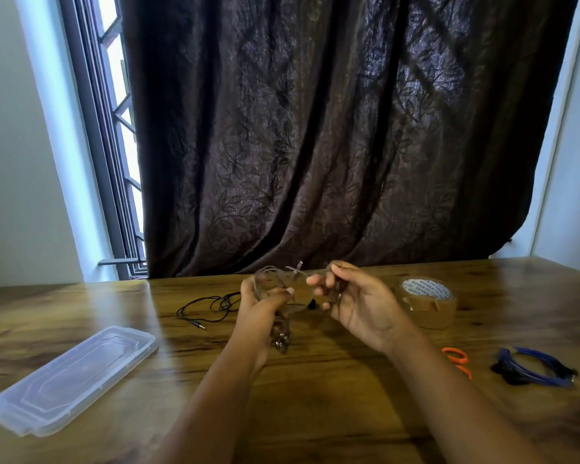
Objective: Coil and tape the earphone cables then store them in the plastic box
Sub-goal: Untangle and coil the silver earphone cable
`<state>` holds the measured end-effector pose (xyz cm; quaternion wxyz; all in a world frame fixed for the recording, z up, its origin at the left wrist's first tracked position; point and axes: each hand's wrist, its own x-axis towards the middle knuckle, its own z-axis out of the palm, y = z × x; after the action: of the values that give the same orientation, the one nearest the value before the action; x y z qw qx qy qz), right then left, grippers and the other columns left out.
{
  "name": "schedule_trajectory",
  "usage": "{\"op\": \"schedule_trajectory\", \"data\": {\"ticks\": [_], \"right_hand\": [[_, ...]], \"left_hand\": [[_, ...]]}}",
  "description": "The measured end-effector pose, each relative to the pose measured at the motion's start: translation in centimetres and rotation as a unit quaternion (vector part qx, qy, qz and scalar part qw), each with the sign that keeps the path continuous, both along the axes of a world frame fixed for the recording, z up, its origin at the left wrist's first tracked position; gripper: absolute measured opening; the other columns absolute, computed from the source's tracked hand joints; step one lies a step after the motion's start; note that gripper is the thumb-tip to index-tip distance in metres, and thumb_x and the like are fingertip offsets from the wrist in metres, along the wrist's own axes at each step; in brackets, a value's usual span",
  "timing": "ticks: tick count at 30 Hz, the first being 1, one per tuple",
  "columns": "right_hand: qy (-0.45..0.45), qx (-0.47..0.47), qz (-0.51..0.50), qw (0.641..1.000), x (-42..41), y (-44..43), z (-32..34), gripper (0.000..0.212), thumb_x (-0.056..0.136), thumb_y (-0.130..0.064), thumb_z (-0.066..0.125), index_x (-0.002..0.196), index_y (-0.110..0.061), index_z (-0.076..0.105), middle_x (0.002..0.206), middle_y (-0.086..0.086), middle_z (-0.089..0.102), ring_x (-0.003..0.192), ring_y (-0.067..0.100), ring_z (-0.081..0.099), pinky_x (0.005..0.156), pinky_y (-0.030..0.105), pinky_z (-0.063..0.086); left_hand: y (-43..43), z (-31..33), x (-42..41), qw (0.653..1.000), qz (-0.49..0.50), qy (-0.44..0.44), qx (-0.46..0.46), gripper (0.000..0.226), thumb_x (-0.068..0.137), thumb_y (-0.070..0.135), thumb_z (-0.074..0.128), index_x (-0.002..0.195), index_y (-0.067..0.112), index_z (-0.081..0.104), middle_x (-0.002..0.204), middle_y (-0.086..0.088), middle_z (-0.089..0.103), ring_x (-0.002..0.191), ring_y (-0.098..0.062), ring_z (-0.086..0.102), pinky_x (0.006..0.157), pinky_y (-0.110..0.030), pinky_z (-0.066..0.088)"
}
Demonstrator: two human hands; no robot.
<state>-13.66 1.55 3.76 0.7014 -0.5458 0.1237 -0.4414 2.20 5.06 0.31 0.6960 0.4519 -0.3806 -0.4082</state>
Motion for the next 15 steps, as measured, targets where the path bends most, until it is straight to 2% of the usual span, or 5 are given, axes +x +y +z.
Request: {"op": "schedule_trajectory", "data": {"ticks": [2, 4, 7, 12, 15], "right_hand": [[-0.031, 0.046, 0.005, 0.998, -0.5, -0.3, 0.0, 0.024, 0.074, -0.023, 0.056, 0.052, -0.015, 0.049, 0.076, 0.008, 0.068, 0.062, 0.012, 0.053, 0.053, 0.021, 0.041], [-0.027, 0.051, -0.015, 0.998, -0.9, -0.6, 0.2, 0.031, 0.069, -0.027, 0.059, 0.044, -0.018, 0.045, 0.067, 0.009, 0.065, 0.052, 0.011, 0.046, 0.048, 0.020, 0.035], [0.089, -0.017, -0.086, 0.992, -0.7, -0.3, 0.4, 0.048, 0.089, -0.030, 0.055, 0.041, -0.020, 0.056, 0.065, 0.007, 0.065, 0.042, 0.008, 0.032, 0.045, 0.018, 0.024], [0.232, -0.093, -0.173, 0.953, -0.2, -0.8, -0.8, 0.030, 0.097, -0.028, 0.050, 0.077, -0.011, 0.064, 0.076, 0.011, 0.072, 0.036, 0.006, 0.026, 0.038, 0.014, 0.021], [0.336, -0.147, -0.185, 0.912, -0.7, -1.1, -1.1, 0.024, 0.102, -0.022, 0.041, 0.104, -0.020, 0.064, 0.069, 0.004, 0.066, 0.035, 0.001, 0.043, 0.049, 0.014, 0.029]], "left_hand": [[0.1, 0.1, 0.6, 0.995, -0.007, 0.097, 0.007, 0.009, 0.092, 0.010, 0.056, 0.093, 0.019, 0.053, 0.085, -0.004, 0.067, 0.061, -0.015, 0.061, 0.054, -0.030, 0.048], [0.3, 0.3, 1.3, 0.985, -0.028, 0.168, -0.001, 0.011, 0.095, 0.018, 0.050, 0.085, 0.017, 0.057, 0.089, -0.003, 0.069, 0.070, -0.020, 0.065, 0.069, -0.036, 0.050], [0.3, 0.3, 1.4, 0.989, -0.053, 0.136, 0.028, 0.023, 0.096, 0.031, 0.048, 0.097, 0.013, 0.062, 0.098, -0.005, 0.069, 0.079, -0.023, 0.068, 0.083, -0.044, 0.051], [0.3, 0.5, -0.4, 0.998, -0.031, 0.057, 0.027, 0.020, 0.099, 0.019, 0.045, 0.105, 0.022, 0.063, 0.087, 0.001, 0.068, 0.071, -0.015, 0.063, 0.061, -0.033, 0.054], [0.6, 0.9, 0.1, 0.995, -0.021, 0.100, -0.021, 0.048, 0.097, 0.006, 0.045, 0.130, 0.040, 0.050, 0.095, -0.003, 0.065, 0.071, -0.013, 0.055, 0.053, -0.025, 0.050]]}}
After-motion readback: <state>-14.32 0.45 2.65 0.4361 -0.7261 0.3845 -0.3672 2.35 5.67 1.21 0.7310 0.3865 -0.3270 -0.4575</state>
